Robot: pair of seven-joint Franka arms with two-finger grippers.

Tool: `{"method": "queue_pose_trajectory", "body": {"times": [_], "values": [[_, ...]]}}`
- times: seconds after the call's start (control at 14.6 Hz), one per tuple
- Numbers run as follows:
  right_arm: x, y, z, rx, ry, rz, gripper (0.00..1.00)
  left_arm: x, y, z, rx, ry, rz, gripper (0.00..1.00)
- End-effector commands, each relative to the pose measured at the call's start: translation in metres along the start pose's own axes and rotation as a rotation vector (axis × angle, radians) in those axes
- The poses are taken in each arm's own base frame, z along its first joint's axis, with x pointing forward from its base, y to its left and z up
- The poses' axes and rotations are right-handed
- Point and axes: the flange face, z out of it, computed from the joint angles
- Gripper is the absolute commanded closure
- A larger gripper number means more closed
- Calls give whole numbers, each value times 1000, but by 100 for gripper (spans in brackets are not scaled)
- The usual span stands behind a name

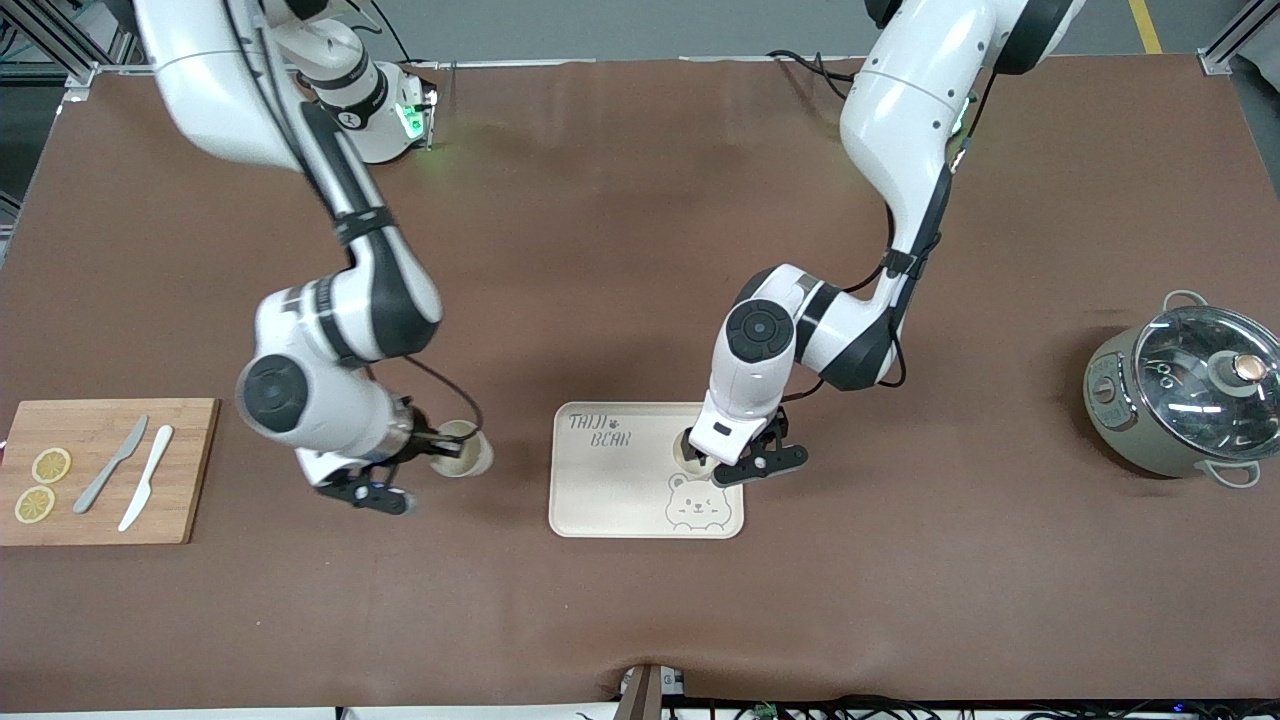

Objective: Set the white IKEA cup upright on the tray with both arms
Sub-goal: 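Release the cup with the left gripper while the right gripper carries its cup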

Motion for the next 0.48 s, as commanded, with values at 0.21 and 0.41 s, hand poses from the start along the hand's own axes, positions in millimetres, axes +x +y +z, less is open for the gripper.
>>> {"method": "queue_pose_trajectory", "body": {"times": [0.21,0.41], "values": [[-34,-87,25,46,45,131,100,37,-39,-88,32,-37,-17,0],[-39,-102,45,77,79,149,100,72,-95,-149,42,-63,36,0]]}}
